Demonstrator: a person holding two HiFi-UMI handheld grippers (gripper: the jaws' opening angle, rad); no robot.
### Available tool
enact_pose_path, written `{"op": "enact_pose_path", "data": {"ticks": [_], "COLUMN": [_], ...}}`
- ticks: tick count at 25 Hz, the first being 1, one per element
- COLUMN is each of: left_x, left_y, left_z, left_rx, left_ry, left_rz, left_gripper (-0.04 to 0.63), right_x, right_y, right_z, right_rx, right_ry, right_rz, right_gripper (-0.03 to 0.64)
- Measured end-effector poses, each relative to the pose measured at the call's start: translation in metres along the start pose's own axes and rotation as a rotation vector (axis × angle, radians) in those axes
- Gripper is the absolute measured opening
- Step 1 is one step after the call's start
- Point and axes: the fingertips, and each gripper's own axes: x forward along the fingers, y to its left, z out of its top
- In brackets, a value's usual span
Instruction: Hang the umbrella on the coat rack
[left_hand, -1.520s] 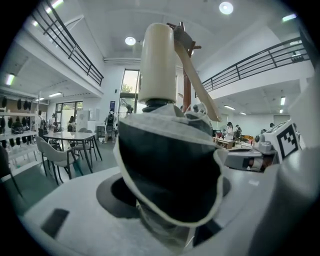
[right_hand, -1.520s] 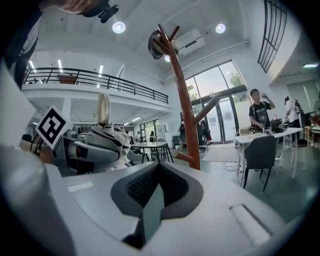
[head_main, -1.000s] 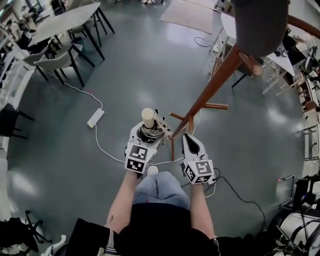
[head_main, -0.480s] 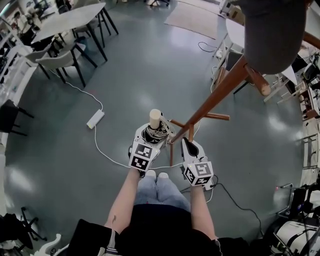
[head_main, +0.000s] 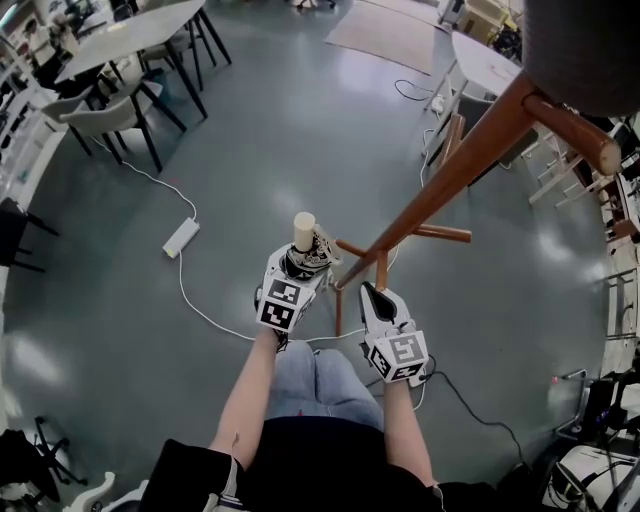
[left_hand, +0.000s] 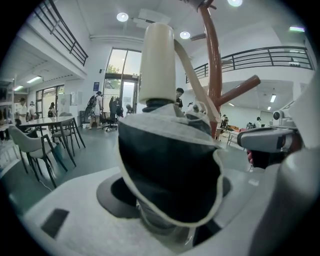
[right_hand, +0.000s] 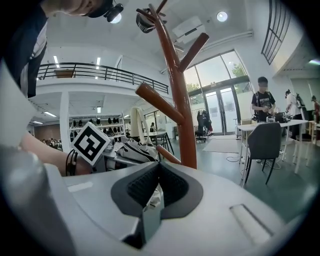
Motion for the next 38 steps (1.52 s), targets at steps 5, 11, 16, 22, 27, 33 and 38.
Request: {"op": "enact_pose_path", "data": {"ticks": [5, 11, 16, 22, 27, 33, 38], "left_x": [0.025, 0.048, 0.057, 0.056, 0.059, 0.076, 0.088], "left_y": [0.007, 0.007, 0.008, 0.013, 0.018, 0.024, 0.020], "left_z": [-0.020, -0.030, -0.037, -0.052, -0.063, -0.064, -0.068], "left_rx": [0.026, 0.032, 0.026, 0.000, -0.024, -0.016, -0.002], "left_ry": [0.020, 0.031, 0.034, 0.049, 0.067, 0.073, 0.075], "left_rz": [0.006, -0.012, -0.018, 0.014, 0.025, 0.014, -0.002], "left_gripper": [0.301, 0.301, 0.301, 0.301, 0.301, 0.301, 0.301], "right_x": [0.006, 0.014, 0.016, 0.013, 0.013, 0.014, 0.014], "right_y": [-0.007, -0.011, -0.016, -0.021, -0.019, -0.016, -0.019], "right_z": [-0.010, -0.015, -0.015, -0.015, -0.016, -0.021, -0.023], "right_rx": [0.002, 0.001, -0.012, -0.013, -0.020, -0.015, -0.014], "right_ry": [-0.015, -0.031, -0.034, -0.041, -0.034, -0.027, -0.031], "right_rz": [0.010, 0.026, 0.029, 0.037, 0.049, 0.049, 0.044], "right_gripper": [0.009, 0.009, 0.009, 0.009, 0.009, 0.009, 0.009]}}
